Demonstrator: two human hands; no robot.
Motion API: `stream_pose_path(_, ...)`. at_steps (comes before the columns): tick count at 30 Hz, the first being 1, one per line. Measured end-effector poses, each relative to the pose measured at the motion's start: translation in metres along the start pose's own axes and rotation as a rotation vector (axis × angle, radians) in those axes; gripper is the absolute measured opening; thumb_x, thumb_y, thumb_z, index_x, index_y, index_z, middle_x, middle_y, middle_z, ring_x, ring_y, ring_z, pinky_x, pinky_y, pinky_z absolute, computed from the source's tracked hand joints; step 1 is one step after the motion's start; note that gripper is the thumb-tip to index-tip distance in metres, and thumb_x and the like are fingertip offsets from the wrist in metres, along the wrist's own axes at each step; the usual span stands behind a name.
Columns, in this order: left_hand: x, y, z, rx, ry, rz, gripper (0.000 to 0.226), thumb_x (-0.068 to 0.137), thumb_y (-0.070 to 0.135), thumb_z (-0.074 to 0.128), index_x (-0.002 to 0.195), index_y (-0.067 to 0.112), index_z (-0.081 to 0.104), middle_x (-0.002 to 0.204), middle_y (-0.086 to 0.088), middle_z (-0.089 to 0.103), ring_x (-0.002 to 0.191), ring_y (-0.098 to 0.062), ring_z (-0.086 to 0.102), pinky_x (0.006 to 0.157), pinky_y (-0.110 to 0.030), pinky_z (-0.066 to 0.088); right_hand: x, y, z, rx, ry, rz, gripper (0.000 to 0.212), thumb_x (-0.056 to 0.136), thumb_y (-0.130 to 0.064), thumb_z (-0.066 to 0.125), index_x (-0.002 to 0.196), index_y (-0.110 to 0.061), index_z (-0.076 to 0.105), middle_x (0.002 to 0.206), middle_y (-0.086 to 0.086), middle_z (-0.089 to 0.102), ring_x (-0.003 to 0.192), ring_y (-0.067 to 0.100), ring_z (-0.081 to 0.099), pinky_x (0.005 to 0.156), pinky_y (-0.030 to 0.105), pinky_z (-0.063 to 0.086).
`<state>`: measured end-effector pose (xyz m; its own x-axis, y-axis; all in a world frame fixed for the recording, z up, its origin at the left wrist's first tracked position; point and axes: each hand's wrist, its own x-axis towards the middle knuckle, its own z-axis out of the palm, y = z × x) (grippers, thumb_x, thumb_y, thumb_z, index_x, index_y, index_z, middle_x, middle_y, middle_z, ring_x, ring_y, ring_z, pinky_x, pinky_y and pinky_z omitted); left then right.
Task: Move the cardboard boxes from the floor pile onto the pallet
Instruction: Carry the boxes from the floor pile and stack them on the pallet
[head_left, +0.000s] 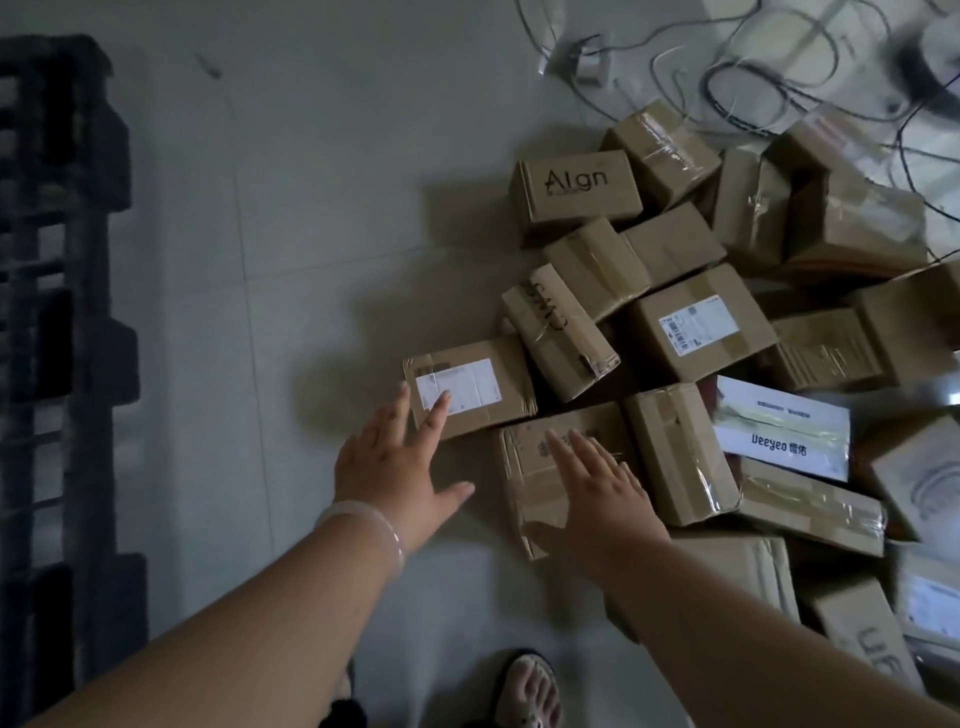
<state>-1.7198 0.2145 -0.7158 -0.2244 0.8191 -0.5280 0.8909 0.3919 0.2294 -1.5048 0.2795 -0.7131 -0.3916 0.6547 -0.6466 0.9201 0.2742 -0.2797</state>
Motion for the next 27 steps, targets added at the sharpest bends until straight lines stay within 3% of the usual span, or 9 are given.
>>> stream_pose_path(6,0.064,0.02,0.083,0.008,-0.05,0.109,0.095,0.083,0.072,0.05,0.151,0.046,-0.012,0.161,0.002,-0.024,0.15,-0.02,-0.004,0.118,-0.038,0.011,0.069,0.042,0.051,0.02,-0.042,0.095,0.101,0.086,-0.063,0.06,0.156,-0.038,-0.009,0.166,-0.007,-0.01,0.152,0.017,-0.009,0.121,0.039,-0.002)
stream_pose_path(11,0.103,0.042,0.17,-0.139,-0.145,0.111,0.097,0.081,0.07,0.056,0.147,0.054,-0.014,0.16,0.004,-0.027,0.15,-0.023,-0.008,0.119,-0.04,0.011,0.106,0.111,0.097,0.122,0.0,0.302,0.103,0.085,-0.059,0.065,0.155,-0.04,-0.009,0.166,-0.005,-0.009,0.152,0.022,-0.002,0.121,0.044,0.009)
stream_pose_path(15,0.113,0.057,0.224,-0.201,-0.259,0.149,0.1,0.079,0.067,0.064,0.146,0.058,-0.01,0.151,-0.001,-0.044,0.149,-0.029,-0.012,0.121,-0.041,0.013,0.119,0.159,0.122,0.114,0.068,0.383,0.108,0.079,-0.065,0.067,0.154,-0.043,-0.007,0.165,-0.003,0.0,0.151,0.027,0.01,0.119,0.045,0.019)
stream_pose_path(17,0.116,0.059,0.24,-0.211,-0.236,0.156,0.103,0.078,0.062,0.068,0.147,0.056,-0.008,0.142,0.002,-0.054,0.149,-0.028,-0.012,0.12,-0.041,0.017,0.125,0.177,0.132,0.12,0.104,0.403,0.107,0.077,-0.066,0.067,0.152,-0.047,-0.006,0.163,-0.003,0.007,0.148,0.029,0.019,0.117,0.047,0.029)
stream_pose_path(19,0.118,0.055,0.246,-0.226,-0.184,0.174,0.105,0.078,0.054,0.073,0.146,0.058,-0.006,0.14,0.004,-0.056,0.149,-0.027,-0.012,0.12,-0.041,0.02,0.129,0.184,0.136,0.221,0.121,0.453,0.104,0.076,-0.064,0.07,0.147,-0.056,-0.006,0.157,-0.002,0.02,0.137,0.031,0.036,0.104,0.049,0.046)
stream_pose_path(20,0.118,0.052,0.247,-0.239,-0.175,0.177,0.106,0.078,0.05,0.075,0.144,0.061,-0.006,0.142,0.004,-0.055,0.149,-0.026,-0.012,0.12,-0.038,0.02,0.129,0.184,0.138,0.28,0.121,0.482,0.104,0.075,-0.062,0.072,0.144,-0.06,-0.006,0.153,0.0,0.027,0.132,0.031,0.041,0.097,0.047,0.05)
stream_pose_path(22,0.112,0.043,0.245,-0.29,-0.224,0.135,0.107,0.079,0.044,0.077,0.134,0.068,-0.011,0.15,-0.001,-0.045,0.15,-0.025,-0.006,0.116,-0.032,0.02,0.126,0.176,0.145,0.316,0.111,0.492,0.105,0.074,-0.062,0.073,0.141,-0.063,-0.008,0.148,0.001,0.033,0.129,0.03,0.044,0.096,0.045,0.049)
stream_pose_path(25,0.097,0.027,0.241,-0.388,-0.334,0.028,0.107,0.08,0.042,0.076,0.126,0.073,-0.015,0.16,-0.013,-0.01,0.146,-0.027,0.022,0.11,-0.028,0.028,0.114,0.16,0.16,0.342,0.081,0.437,0.111,0.072,-0.06,0.076,0.137,-0.067,-0.013,0.147,0.003,0.035,0.129,0.03,0.044,0.102,0.048,0.046)
stream_pose_path(27,0.088,0.016,0.241,-0.415,-0.334,-0.011,0.109,0.079,0.042,0.077,0.124,0.074,-0.018,0.156,-0.01,0.005,0.14,-0.025,0.033,0.108,-0.029,0.031,0.108,0.151,0.169,0.406,0.016,0.407,0.117,0.071,-0.055,0.08,0.134,-0.071,-0.018,0.148,0.005,0.034,0.127,0.03,0.046,0.098,0.047,0.049)
